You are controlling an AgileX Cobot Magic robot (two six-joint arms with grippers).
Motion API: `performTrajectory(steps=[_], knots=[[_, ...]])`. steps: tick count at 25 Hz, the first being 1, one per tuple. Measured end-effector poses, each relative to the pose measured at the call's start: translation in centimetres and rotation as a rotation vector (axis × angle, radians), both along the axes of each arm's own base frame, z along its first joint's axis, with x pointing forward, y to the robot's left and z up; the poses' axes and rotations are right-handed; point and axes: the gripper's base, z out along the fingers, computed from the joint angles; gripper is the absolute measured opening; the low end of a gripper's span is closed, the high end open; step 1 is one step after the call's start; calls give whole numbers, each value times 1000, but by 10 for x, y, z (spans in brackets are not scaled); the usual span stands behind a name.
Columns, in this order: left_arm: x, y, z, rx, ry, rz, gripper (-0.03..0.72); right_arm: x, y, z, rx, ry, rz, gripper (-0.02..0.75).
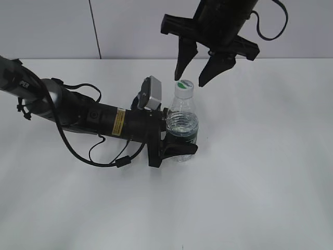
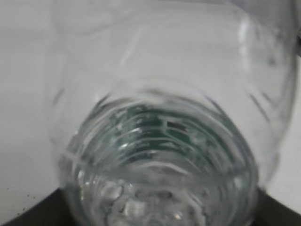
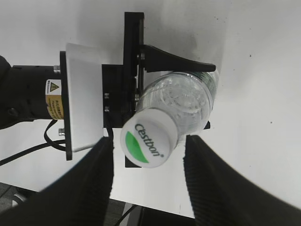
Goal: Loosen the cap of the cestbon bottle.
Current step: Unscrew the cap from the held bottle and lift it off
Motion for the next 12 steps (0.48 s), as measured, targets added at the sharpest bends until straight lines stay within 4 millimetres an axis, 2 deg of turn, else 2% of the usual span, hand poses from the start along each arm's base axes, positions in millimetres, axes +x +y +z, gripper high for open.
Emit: performTrajectory(steps=[12], knots=[[0, 0, 1, 6, -5, 3, 412, -3, 8, -7, -47, -11, 33, 373]])
